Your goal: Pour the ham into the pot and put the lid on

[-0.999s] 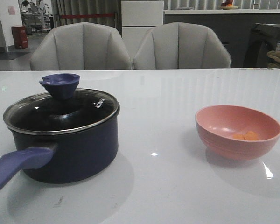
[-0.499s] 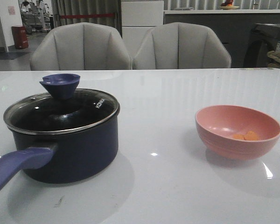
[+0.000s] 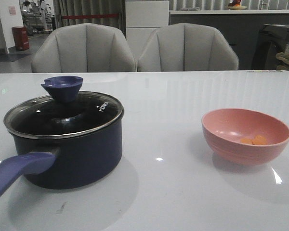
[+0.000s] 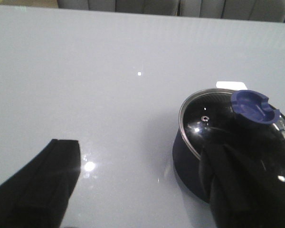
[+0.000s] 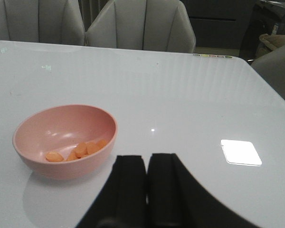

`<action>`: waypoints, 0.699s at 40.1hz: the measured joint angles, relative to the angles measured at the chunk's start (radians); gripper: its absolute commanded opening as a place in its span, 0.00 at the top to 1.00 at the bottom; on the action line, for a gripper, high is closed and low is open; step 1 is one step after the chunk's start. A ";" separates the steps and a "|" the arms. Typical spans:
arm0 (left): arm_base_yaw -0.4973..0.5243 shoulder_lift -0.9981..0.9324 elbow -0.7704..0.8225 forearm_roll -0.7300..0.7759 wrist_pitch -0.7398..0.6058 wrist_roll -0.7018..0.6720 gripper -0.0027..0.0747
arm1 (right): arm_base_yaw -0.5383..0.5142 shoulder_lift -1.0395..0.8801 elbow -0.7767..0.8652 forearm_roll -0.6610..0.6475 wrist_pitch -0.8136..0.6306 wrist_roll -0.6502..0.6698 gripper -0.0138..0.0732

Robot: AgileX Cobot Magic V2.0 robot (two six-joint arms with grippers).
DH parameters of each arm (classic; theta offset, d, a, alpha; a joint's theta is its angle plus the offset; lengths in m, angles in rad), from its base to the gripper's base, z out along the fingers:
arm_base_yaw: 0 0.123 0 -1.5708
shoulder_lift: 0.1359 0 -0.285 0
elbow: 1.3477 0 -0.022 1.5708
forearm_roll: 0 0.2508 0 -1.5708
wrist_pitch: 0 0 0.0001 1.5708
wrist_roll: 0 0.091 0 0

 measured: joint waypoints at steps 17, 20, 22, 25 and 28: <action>-0.115 0.485 -0.395 -0.062 0.246 0.000 0.22 | 0.000 0.000 0.000 0.000 0.000 0.000 0.67; -0.164 0.572 -0.449 -0.069 0.250 0.000 0.22 | 0.000 0.000 0.000 0.000 0.000 0.000 0.67; -0.202 0.626 -0.487 -0.073 0.252 -0.005 0.22 | 0.000 0.000 0.000 0.000 0.000 0.000 0.67; -0.258 0.726 -0.547 -0.073 0.266 -0.027 0.22 | 0.000 0.000 0.000 0.000 0.000 0.000 0.67; -0.298 0.816 -0.598 -0.070 0.280 -0.054 0.22 | 0.000 0.000 0.000 0.000 0.000 0.000 0.67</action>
